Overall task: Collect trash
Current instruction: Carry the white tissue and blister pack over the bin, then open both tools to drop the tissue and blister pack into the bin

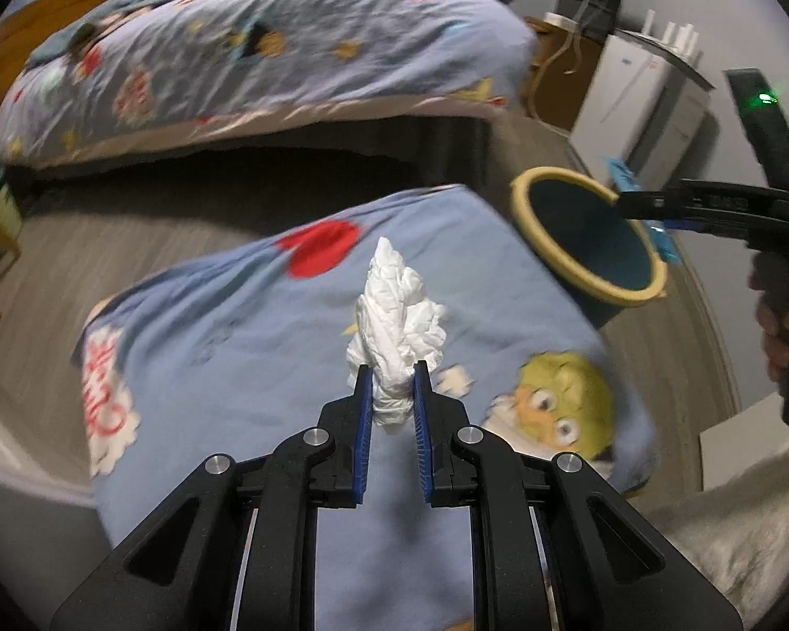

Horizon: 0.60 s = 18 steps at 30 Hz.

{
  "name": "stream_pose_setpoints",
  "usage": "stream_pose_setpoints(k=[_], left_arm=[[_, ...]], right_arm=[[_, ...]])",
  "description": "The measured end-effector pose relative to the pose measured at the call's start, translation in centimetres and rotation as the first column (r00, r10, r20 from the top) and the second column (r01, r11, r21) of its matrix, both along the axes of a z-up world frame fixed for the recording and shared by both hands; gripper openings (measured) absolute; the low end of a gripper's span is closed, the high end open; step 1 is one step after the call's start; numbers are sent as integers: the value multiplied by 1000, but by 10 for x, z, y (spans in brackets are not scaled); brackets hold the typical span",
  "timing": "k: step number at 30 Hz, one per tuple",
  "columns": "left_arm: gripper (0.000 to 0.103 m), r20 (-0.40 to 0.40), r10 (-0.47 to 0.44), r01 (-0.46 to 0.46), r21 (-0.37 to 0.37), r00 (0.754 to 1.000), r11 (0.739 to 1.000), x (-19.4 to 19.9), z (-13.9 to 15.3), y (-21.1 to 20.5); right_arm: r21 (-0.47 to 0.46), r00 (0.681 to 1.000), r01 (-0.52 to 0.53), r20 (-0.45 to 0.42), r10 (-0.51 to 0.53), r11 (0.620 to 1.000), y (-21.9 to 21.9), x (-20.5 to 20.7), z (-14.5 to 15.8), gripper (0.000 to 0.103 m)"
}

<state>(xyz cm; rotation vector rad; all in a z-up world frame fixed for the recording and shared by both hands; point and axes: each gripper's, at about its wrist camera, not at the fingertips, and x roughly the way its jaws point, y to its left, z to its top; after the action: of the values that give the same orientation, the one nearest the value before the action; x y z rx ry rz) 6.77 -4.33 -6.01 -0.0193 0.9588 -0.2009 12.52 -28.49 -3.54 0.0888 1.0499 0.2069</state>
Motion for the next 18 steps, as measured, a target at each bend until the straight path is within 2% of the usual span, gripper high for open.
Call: stream_pose_setpoints(k=[3, 6, 10, 18], left_arm=[[16, 3, -46, 46, -9, 999, 999, 16, 2, -31], [16, 5, -107, 107, 8, 994, 994, 34, -1, -67], [16, -13, -171, 171, -8, 985, 985, 59, -13, -110], [16, -38, -302, 303, 24, 953, 953, 111, -38, -192]], right_arm=[[35, 999, 46, -22, -45, 998, -32, 15, -6, 69], [15, 996, 82, -27, -81, 997, -61, 26, -13, 69], [4, 988, 144, -64, -144, 990, -99, 38, -33, 69], [63, 969, 236, -94, -229, 970, -142, 56, -55, 69]])
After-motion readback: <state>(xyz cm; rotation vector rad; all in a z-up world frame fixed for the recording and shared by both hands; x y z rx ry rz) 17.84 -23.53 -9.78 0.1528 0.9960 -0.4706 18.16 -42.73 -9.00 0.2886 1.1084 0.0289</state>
